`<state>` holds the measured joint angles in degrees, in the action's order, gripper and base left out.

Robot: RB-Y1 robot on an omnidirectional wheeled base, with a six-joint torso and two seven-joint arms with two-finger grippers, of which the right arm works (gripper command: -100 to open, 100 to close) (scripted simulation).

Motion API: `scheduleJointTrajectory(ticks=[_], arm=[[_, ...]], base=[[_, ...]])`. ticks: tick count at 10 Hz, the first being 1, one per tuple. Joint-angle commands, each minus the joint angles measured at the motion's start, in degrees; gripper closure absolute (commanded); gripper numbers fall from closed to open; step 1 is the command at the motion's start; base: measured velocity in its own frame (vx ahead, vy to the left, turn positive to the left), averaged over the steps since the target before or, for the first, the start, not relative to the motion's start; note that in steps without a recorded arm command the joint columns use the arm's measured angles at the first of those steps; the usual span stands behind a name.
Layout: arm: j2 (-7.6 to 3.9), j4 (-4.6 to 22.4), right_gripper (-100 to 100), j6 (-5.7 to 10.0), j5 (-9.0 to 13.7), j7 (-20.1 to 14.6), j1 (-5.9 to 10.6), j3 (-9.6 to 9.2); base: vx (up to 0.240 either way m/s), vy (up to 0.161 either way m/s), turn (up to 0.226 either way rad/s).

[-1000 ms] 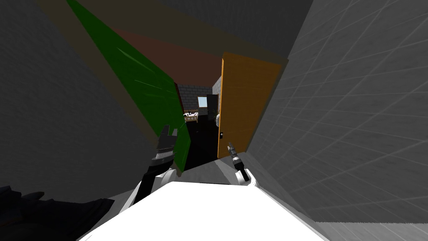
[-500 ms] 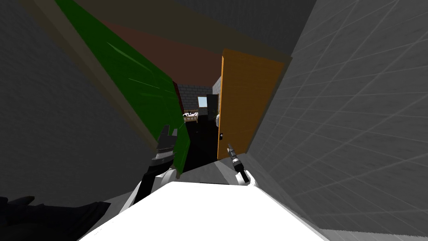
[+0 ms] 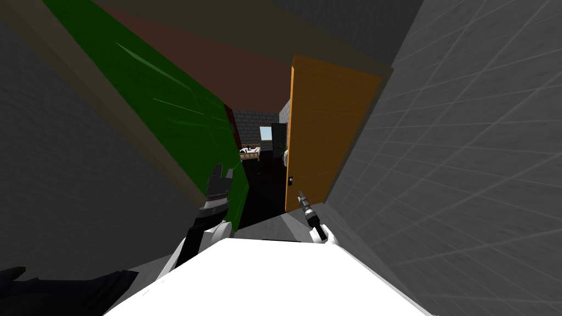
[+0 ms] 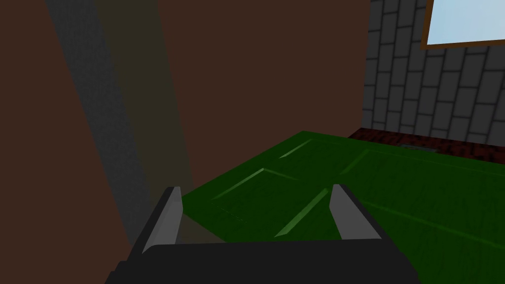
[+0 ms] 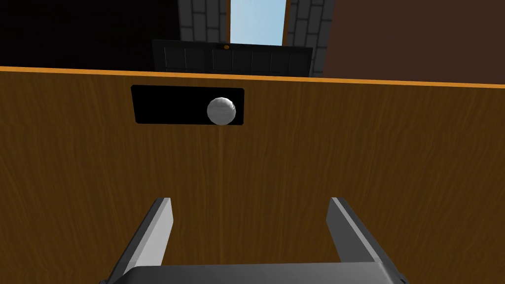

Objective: Push the door open

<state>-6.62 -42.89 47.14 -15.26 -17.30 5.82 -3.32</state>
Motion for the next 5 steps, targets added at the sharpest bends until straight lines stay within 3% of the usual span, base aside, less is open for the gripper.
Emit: scheduleJointTrajectory(ticks=[1,4,5], arm=[[-0.12,1.7,-100,0.68,0.0,-0.1,0.58,0.12],[-0.20,5.0,-100,1.23,-0.5,-0.7,1.75,0.13],[-0.21,4.2,-100,1.10,-0.4,-0.6,1.52,0.12]], base=[[0.053,-0.016,0.003],[0.062,-0.011,0.005],[0.034,-0.007,0.003]])
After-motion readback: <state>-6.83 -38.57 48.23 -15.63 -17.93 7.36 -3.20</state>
